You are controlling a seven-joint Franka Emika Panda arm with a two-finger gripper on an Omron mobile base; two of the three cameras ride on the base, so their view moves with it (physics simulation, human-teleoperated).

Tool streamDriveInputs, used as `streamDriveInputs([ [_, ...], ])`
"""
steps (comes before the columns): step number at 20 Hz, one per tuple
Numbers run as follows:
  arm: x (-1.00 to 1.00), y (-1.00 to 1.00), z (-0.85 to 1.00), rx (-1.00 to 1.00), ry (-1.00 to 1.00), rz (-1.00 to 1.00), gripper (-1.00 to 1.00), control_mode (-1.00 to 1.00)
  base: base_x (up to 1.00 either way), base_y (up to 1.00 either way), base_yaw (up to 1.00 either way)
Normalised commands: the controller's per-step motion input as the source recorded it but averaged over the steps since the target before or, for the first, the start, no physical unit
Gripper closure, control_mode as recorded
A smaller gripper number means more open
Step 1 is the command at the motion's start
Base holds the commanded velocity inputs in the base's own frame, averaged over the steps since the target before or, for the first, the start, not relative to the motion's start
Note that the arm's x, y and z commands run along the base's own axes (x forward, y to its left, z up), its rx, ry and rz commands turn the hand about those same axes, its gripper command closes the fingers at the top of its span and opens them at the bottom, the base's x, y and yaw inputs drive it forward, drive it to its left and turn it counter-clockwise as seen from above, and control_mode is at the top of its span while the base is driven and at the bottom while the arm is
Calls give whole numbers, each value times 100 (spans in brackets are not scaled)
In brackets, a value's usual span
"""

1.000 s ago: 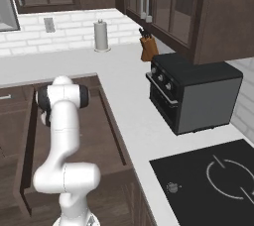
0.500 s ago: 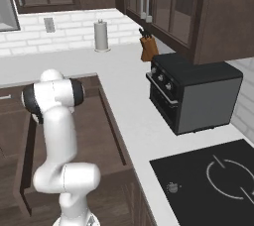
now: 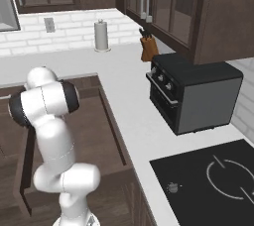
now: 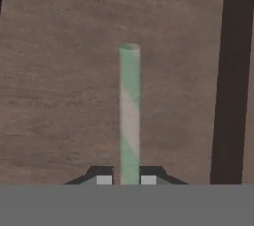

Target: Take a straw from the drawer in front and place it inside the glass cup on the dining counter.

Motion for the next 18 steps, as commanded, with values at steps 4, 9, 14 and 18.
streamDriveInputs([
  [4,-59,-40,87,4,-16,-27,100,-100,0,0,0],
  [9,-69,-32,57,5,-28,-15,100,-100,0,0,0],
  [14,-67,-44,38,10,-21,-2,100,-100,0,0,0],
  [18,-30,-43,23,16,-4,0,100,-100,0,0,0],
])
